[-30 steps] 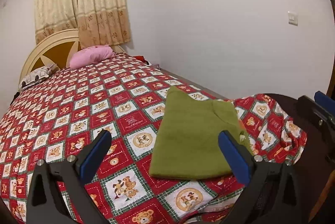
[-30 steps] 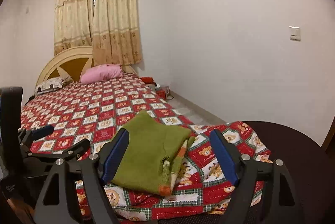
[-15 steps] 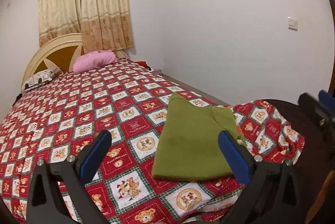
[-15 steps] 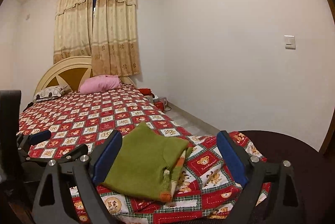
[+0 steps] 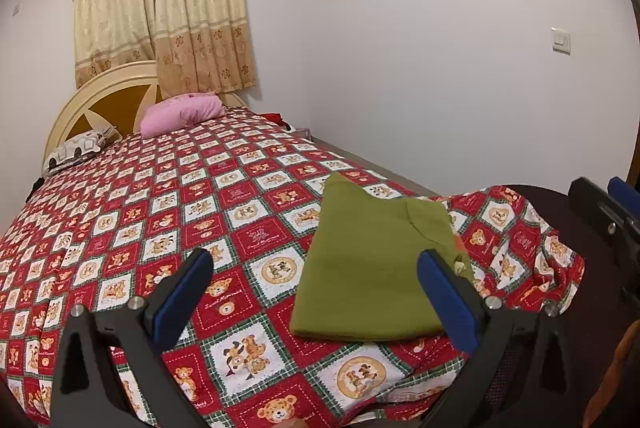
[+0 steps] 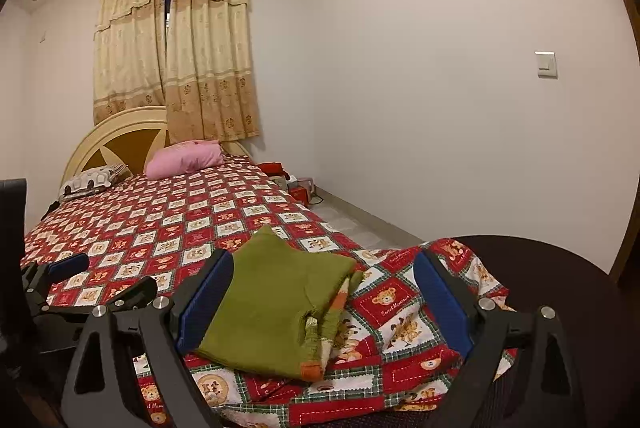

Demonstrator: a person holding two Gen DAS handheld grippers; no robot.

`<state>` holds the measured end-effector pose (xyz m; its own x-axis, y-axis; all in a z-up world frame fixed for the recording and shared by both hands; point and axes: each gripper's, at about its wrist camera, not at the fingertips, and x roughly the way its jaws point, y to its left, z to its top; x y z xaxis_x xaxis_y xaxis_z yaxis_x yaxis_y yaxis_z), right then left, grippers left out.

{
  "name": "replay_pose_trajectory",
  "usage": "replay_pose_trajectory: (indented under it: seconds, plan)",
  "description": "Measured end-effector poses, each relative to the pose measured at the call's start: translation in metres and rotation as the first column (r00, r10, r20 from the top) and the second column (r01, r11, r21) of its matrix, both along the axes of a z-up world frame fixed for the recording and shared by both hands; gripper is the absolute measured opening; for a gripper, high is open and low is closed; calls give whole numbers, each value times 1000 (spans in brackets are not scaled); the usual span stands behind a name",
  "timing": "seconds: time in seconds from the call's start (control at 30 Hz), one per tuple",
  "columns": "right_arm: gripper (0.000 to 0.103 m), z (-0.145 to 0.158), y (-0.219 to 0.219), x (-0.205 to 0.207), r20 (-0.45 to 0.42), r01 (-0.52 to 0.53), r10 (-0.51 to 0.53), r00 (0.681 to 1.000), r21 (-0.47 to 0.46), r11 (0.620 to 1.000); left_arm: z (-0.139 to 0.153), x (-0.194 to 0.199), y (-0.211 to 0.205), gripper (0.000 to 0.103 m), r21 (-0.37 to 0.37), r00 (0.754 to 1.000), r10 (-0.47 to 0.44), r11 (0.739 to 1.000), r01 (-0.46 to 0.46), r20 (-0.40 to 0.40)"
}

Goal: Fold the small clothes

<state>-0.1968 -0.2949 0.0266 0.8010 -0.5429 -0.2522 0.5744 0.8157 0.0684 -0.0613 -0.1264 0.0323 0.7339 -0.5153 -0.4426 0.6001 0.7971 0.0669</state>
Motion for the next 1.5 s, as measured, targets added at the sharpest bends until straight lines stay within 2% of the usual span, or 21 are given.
replay_pose_trajectory:
  seconds: [1.5]
  plan:
    - [92, -3, -7, 0, -10, -1, 1, 1000, 25, 1000, -6, 0, -2, 103, 16, 1000, -4, 1000, 5, -10]
